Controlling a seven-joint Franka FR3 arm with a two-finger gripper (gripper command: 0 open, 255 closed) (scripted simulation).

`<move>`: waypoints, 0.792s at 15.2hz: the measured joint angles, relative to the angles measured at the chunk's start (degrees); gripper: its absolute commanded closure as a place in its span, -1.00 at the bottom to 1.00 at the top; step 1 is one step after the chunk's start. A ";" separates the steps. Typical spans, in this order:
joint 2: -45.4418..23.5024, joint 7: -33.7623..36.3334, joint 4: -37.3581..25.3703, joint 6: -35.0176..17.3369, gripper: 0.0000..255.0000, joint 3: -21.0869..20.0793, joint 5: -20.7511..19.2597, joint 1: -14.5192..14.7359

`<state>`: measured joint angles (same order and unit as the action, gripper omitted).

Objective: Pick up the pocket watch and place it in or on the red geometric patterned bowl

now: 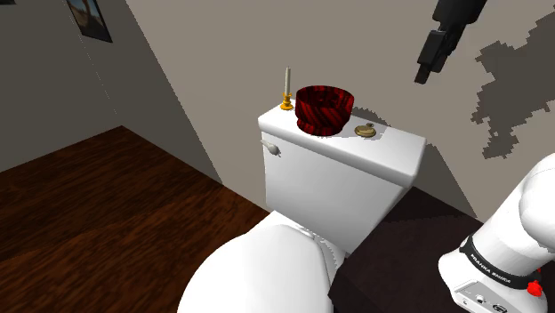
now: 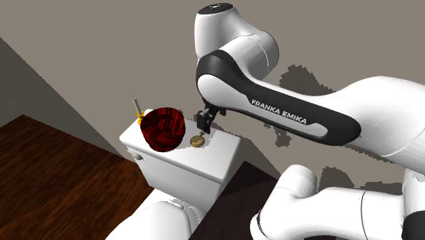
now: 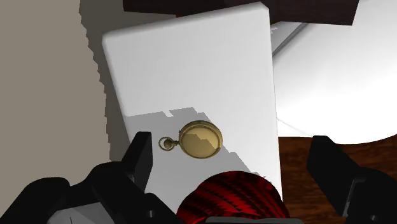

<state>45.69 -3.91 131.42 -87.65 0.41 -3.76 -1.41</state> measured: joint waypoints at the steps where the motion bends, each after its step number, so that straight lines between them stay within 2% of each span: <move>1: 0.00 0.00 0.00 0.00 -1.00 0.00 0.00 0.00; 6: -3.86 0.63 4.01 -7.23 -1.00 0.97 0.17 -0.50; 12: -11.45 1.86 8.50 -18.43 -1.00 1.98 0.87 -0.94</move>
<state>34.24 -2.06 139.92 -106.08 2.39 -2.90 -2.35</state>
